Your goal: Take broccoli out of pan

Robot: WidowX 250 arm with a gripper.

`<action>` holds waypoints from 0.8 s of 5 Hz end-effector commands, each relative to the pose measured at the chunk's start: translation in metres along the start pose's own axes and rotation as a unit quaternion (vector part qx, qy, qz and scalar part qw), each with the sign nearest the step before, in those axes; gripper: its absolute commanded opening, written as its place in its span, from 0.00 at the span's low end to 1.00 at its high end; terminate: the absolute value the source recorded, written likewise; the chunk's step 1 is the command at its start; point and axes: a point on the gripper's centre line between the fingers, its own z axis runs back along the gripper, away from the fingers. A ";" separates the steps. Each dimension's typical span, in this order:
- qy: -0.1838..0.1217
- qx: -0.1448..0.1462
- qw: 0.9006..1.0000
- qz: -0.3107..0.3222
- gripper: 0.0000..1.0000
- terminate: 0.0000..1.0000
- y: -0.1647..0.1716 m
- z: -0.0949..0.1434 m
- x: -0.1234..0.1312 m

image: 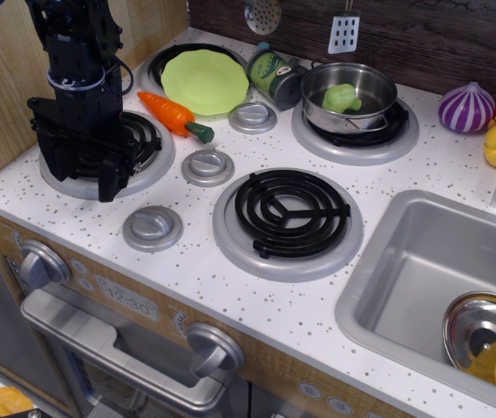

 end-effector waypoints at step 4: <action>-0.090 0.056 0.994 -0.007 1.00 0.00 -0.077 0.075 0.073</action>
